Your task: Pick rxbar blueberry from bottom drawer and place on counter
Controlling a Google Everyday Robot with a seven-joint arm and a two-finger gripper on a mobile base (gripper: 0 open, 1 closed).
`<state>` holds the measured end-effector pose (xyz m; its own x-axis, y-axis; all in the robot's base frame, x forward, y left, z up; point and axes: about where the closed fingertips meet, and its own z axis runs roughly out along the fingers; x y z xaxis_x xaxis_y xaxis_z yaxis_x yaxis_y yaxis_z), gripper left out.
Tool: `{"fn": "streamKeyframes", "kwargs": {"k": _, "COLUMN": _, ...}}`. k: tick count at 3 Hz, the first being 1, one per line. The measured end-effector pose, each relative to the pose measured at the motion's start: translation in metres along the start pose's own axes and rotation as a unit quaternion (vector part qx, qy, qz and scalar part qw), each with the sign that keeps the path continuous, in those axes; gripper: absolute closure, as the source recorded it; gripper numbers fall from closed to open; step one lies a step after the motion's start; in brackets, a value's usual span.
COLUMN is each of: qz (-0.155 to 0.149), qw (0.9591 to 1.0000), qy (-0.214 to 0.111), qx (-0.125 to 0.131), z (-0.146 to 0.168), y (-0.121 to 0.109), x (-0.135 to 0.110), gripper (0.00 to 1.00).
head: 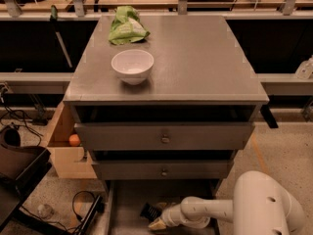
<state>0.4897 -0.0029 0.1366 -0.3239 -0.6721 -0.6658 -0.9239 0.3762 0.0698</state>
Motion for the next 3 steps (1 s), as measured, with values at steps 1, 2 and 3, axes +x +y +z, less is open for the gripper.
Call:
{"fn": "streamKeyframes", "kwargs": {"k": 1, "qz": -0.002, "qw": 1.0000, "qy": 0.006, "qx": -0.001, "z": 0.0035, "y": -0.0103, "x": -0.0005, "gripper": 0.38}}
{"fn": "streamKeyframes", "kwargs": {"k": 2, "qz": -0.003, "qw": 0.9999, "qy": 0.011, "qx": -0.006, "z": 0.0070, "y": -0.0167, "x": 0.0020, "gripper": 0.47}}
{"fn": "streamKeyframes", "kwargs": {"k": 3, "qz": -0.002, "qw": 0.9998, "qy": 0.020, "qx": -0.007, "z": 0.0085, "y": -0.0173, "x": 0.0057, "gripper": 0.49}}
